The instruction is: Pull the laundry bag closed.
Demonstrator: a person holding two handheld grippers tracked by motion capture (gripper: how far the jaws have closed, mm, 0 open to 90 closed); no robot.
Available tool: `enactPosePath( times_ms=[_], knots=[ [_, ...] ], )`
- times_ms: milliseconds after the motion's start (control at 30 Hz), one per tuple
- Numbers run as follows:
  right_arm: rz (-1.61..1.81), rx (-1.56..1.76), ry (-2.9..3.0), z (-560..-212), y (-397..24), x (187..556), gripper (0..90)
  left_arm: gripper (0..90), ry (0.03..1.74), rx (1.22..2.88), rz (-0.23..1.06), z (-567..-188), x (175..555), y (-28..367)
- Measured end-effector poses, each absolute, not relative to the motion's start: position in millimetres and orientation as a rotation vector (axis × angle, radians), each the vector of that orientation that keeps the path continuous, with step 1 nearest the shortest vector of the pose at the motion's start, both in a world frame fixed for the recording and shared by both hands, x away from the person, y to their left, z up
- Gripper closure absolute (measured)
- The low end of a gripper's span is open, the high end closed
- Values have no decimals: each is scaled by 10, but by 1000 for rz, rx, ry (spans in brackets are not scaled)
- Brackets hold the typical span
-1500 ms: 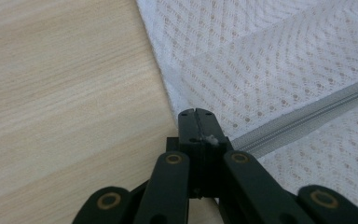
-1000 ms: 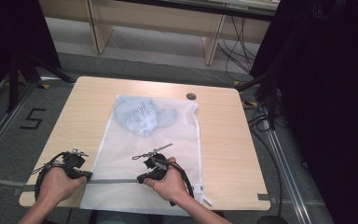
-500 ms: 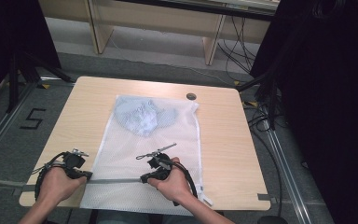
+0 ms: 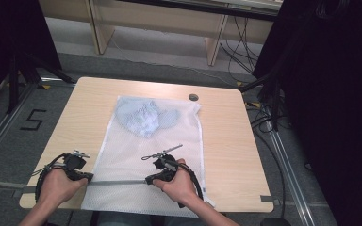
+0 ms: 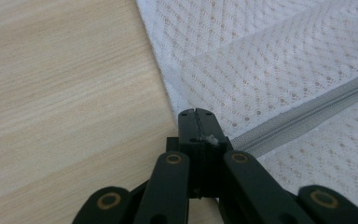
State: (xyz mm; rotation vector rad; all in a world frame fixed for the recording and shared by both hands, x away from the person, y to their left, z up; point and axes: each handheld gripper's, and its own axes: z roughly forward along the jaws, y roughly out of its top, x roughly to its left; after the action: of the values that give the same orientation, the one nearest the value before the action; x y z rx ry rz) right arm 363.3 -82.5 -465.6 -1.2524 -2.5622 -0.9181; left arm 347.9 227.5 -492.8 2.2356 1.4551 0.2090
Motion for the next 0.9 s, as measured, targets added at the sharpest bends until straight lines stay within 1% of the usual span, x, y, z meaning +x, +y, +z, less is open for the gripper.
enactPosePath(
  times_ms=[100, 333, 367, 433, 467, 500, 600, 667, 900],
  knots=[
    [-907, -1271, -2560, -4646, -842, 3632, 871, 900, 1464, 2215, 216, -4937, 3477, 2265],
    [-907, -1279, -2557, -4639, -875, 3642, 871, 900, 1468, 2243, 191, -4917, 3477, 2273],
    [-906, -1269, -2560, -4636, -877, 3640, 871, 900, 1468, 2226, 210, -4929, 3472, 2266],
    [-906, -1276, -2559, -4634, -888, 3638, 871, 900, 1468, 2244, 191, -4917, 3478, 2274],
    [-909, -1282, -2558, -4635, -893, 3640, 871, 900, 1457, 2247, 201, -4920, 3481, 2278],
    [-908, -1274, -2554, -4639, -901, 3644, 871, 900, 1461, 2223, 210, -4934, 3475, 2268],
    [-894, -1304, -2544, -4629, -912, 3633, 871, 900, 1456, 2232, 211, -4930, 3480, 2274],
    [-901, -1291, -2543, -4630, -918, 3633, 870, 900, 1474, 2204, 222, -4941, 3479, 2260],
    [-924, -1283, -2552, -4630, -939, 3633, 870, 900, 1465, 2222, 208, -4933, 3474, 2265]
  ],
)
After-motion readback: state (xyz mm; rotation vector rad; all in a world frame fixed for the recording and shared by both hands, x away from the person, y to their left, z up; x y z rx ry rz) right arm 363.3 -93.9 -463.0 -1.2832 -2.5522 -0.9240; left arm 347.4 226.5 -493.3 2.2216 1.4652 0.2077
